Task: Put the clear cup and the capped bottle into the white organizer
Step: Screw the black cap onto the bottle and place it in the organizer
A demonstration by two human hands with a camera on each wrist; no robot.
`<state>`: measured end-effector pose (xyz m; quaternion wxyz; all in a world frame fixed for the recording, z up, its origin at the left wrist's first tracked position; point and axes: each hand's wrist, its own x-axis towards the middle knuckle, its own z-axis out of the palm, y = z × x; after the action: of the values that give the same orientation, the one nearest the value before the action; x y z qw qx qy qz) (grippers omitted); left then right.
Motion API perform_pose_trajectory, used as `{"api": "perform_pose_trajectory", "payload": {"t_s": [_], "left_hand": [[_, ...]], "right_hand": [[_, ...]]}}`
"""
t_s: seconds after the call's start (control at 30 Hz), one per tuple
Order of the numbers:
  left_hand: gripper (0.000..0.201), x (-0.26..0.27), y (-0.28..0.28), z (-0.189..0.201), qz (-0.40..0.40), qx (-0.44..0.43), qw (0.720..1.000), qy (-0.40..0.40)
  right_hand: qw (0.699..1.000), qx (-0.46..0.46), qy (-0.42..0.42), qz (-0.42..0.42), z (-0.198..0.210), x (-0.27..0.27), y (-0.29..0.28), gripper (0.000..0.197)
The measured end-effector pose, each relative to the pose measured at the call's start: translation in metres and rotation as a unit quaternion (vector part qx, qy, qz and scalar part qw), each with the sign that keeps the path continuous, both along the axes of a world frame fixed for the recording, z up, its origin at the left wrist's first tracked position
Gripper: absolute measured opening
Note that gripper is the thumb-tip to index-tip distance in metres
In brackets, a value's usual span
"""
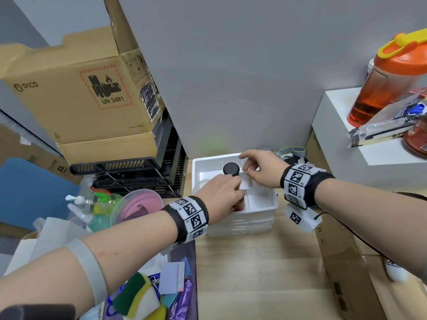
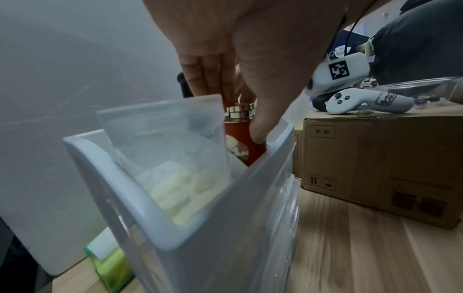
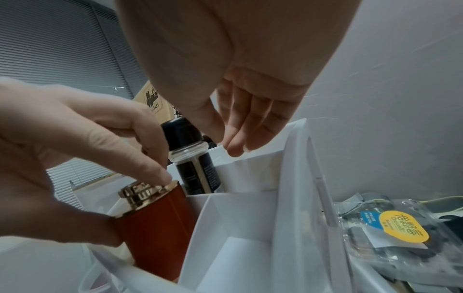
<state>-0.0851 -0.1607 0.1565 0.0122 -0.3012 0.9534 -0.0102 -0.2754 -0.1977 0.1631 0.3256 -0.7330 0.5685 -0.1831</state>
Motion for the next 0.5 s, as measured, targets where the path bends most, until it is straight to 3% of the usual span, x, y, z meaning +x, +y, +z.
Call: {"api": "perform_pose_trajectory", "payload": {"t_s": [0.23,0.5], "left_hand": [[0.005,0.008,0.002,0.013,-0.013,-0.015,1.000,-0.003],[0.013,0.010,0.002,0.019,-0.032,-0.012,0.999,-0.035]], "right_hand": [[0.999,0.042,0.011,0.011,-0.005,0.001,0.002,0.042],[0.996,0.073,0.046,0.007,-0.014,0.013,0.005,0.044]]}}
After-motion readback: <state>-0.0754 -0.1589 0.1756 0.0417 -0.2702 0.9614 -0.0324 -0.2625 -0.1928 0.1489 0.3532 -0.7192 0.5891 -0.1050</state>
